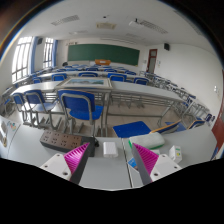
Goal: Unplug charger
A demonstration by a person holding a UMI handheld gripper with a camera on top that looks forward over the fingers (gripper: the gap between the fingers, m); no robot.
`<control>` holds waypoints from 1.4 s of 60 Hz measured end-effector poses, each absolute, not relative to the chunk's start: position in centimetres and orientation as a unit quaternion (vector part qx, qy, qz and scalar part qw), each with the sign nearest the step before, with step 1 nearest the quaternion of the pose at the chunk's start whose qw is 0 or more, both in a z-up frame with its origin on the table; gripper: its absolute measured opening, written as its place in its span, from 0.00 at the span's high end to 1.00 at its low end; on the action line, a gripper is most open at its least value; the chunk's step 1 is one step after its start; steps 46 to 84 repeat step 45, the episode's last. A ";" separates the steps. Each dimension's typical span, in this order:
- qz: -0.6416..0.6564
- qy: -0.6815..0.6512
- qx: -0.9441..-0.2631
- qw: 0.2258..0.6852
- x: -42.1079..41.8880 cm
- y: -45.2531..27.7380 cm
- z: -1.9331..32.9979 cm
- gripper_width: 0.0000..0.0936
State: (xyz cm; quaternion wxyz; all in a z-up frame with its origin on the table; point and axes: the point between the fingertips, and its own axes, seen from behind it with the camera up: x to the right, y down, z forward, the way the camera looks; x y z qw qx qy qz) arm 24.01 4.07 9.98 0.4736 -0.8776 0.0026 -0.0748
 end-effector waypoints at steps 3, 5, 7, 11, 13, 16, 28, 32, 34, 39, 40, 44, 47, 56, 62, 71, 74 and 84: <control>-0.076 0.004 -0.873 0.482 23.3 2.0 11.7 0.09; -0.080 0.007 -0.870 0.487 22.9 0.4 12.9 0.09; -0.083 0.009 -0.868 0.490 22.3 -1.4 14.0 0.09; -0.089 0.011 -0.864 0.496 21.1 -4.9 16.0 0.09; -0.091 0.013 -0.863 0.496 20.5 -6.8 16.7 0.09; -0.094 0.016 -0.863 0.496 19.6 -9.4 17.5 0.09; -0.099 0.026 -0.867 0.487 16.7 -17.3 18.2 0.09; -0.103 0.025 -0.865 0.491 16.0 -18.6 18.9 0.09; -0.102 0.026 -0.865 0.491 15.7 -19.1 19.1 0.09; -0.105 0.026 -0.863 0.493 15.4 -20.1 19.4 0.08; -0.106 0.026 -0.863 0.494 15.3 -20.2 19.6 0.08; -0.106 0.026 -0.859 0.501 15.0 -20.2 20.4 0.09; -0.105 0.026 -0.858 0.503 14.9 -20.2 20.6 0.09; -0.105 0.026 -0.858 0.503 14.9 -20.2 20.6 0.09; -0.105 0.026 -0.858 0.503 14.9 -20.2 20.6 0.09; -0.105 0.026 -0.858 0.503 14.9 -20.2 20.6 0.09; -0.105 0.026 -0.858 0.503 14.9 -20.2 20.6 0.09; -0.105 0.026 -0.858 0.503 14.9 -20.2 20.6 0.09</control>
